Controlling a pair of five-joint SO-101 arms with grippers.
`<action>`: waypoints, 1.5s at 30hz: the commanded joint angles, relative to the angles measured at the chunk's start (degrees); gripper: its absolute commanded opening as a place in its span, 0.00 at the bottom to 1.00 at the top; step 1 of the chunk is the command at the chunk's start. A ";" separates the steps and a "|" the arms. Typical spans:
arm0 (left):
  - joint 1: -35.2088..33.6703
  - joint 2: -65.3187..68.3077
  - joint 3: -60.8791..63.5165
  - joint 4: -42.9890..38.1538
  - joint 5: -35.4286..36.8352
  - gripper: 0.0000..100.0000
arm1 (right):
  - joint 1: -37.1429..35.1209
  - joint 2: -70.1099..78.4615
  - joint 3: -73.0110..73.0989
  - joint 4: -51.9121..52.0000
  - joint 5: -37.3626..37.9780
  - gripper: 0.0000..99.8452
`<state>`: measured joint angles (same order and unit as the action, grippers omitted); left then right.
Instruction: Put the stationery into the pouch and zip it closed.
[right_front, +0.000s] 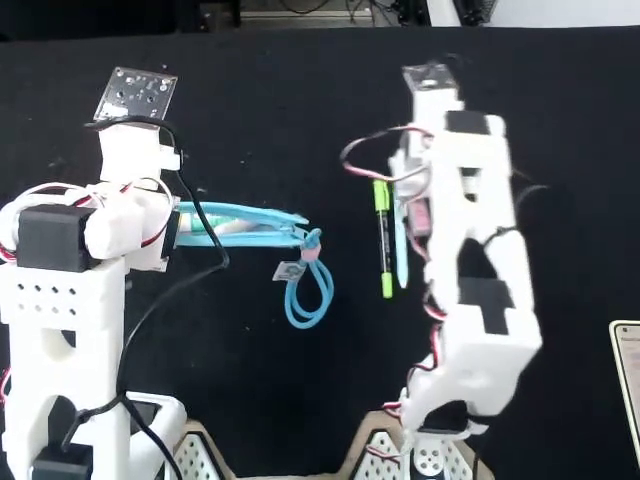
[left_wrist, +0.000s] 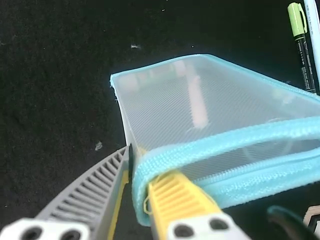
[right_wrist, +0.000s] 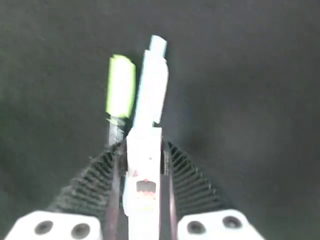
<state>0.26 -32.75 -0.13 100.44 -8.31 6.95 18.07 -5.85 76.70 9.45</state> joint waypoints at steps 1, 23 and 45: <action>-0.13 0.53 0.13 0.35 -0.53 0.03 | 7.21 -4.00 3.47 0.79 5.10 0.01; -0.13 0.53 0.13 0.35 -0.53 0.03 | 20.22 -16.48 30.81 -12.22 23.56 0.15; -0.13 0.44 0.13 0.35 -0.53 0.03 | 20.22 -7.87 30.02 -21.01 23.82 0.12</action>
<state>0.26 -32.75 -0.13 100.44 -8.31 26.11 9.98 26.68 56.48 32.75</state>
